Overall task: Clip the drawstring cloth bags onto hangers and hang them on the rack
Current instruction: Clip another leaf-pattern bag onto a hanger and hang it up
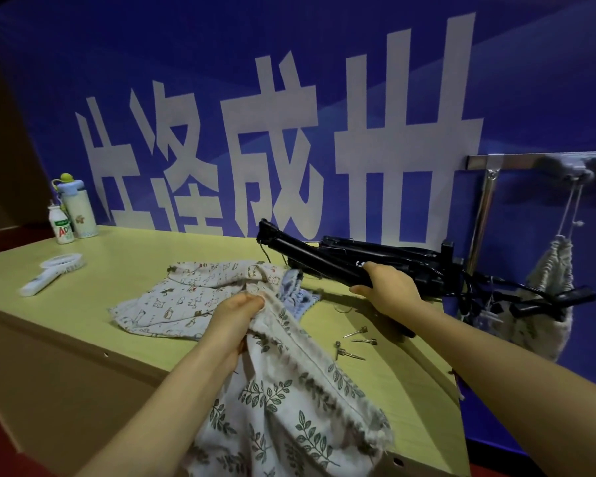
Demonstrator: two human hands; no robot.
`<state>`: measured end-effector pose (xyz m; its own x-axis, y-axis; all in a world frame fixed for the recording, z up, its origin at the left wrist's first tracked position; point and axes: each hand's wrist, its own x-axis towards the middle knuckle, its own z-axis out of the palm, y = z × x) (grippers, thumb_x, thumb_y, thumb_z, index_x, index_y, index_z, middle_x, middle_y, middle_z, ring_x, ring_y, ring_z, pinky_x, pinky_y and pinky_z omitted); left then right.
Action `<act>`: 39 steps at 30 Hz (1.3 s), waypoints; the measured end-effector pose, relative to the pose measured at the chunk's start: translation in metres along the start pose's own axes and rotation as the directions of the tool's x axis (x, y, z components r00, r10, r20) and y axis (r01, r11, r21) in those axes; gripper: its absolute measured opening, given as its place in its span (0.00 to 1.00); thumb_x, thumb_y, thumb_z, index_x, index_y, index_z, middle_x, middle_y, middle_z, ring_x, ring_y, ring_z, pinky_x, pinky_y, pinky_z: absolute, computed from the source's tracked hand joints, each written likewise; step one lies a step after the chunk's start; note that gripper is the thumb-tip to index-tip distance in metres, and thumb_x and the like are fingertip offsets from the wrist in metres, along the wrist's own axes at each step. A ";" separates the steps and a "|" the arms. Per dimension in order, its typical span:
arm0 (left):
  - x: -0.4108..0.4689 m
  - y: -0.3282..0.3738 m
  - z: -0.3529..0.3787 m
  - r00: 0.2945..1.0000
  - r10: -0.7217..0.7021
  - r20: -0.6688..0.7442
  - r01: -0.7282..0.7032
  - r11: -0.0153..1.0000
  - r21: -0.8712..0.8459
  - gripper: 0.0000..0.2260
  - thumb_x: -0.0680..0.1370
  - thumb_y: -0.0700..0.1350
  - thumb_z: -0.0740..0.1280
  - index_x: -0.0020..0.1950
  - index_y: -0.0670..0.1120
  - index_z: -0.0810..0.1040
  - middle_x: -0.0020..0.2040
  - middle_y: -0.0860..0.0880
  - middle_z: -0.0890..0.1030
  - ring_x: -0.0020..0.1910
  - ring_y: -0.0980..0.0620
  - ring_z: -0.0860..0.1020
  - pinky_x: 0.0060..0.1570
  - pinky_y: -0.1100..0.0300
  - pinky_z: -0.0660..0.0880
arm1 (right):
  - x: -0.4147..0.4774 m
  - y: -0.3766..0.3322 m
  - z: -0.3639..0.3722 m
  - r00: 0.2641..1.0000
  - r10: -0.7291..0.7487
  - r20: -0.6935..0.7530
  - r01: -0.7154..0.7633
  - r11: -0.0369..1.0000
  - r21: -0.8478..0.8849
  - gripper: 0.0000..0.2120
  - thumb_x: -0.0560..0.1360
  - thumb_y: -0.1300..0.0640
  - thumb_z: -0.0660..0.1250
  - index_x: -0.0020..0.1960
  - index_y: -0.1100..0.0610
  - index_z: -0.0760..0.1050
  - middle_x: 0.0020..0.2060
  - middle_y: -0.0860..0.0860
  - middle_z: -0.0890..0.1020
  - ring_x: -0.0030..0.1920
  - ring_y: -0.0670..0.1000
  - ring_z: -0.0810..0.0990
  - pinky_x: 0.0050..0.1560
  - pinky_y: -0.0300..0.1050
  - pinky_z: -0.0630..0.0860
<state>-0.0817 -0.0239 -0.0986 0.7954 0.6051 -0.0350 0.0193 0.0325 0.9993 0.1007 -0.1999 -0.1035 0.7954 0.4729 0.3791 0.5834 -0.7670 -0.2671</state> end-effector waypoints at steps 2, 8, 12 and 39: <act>-0.004 0.003 -0.005 0.999 0.013 -0.034 -0.013 1.000 0.016 0.08 0.78 0.38 0.62 0.41 0.43 0.77 0.40 0.41 0.81 0.39 0.45 0.78 0.45 0.55 0.74 | -0.004 -0.002 -0.007 1.000 -0.014 0.014 0.013 0.999 0.045 0.27 0.75 0.44 0.65 0.69 0.55 0.66 0.58 0.53 0.79 0.54 0.52 0.79 0.48 0.43 0.76; -0.022 0.016 -0.020 0.997 0.027 -0.074 -0.021 0.997 0.081 0.08 0.78 0.40 0.62 0.40 0.43 0.77 0.39 0.41 0.79 0.39 0.46 0.76 0.41 0.57 0.71 | -0.018 -0.018 -0.034 0.995 -0.075 0.067 0.064 0.985 0.159 0.30 0.74 0.42 0.65 0.70 0.55 0.65 0.62 0.52 0.77 0.58 0.52 0.78 0.52 0.45 0.76; -0.040 0.025 -0.029 0.987 0.073 -0.142 -0.058 0.993 0.104 0.09 0.79 0.39 0.61 0.39 0.43 0.75 0.34 0.47 0.76 0.34 0.49 0.74 0.28 0.64 0.70 | -0.033 -0.025 -0.050 0.994 -0.099 0.035 0.093 0.985 0.146 0.28 0.74 0.41 0.65 0.68 0.54 0.68 0.56 0.51 0.79 0.52 0.51 0.79 0.47 0.45 0.77; -0.048 0.077 -0.019 0.948 0.267 -0.174 -0.306 0.917 -0.256 0.13 0.83 0.39 0.52 0.43 0.40 0.72 0.37 0.47 0.72 0.39 0.50 0.72 0.42 0.59 0.70 | -0.082 -0.068 -0.077 0.964 -0.263 0.044 0.233 0.909 0.346 0.22 0.71 0.41 0.69 0.60 0.52 0.73 0.47 0.49 0.81 0.45 0.49 0.79 0.44 0.46 0.75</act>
<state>-0.1300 -0.0350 -0.0203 0.6536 0.7205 0.2316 -0.3806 0.0484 0.9235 -0.0170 -0.2199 -0.0484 0.6201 0.6768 0.3967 0.7722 -0.4374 -0.4608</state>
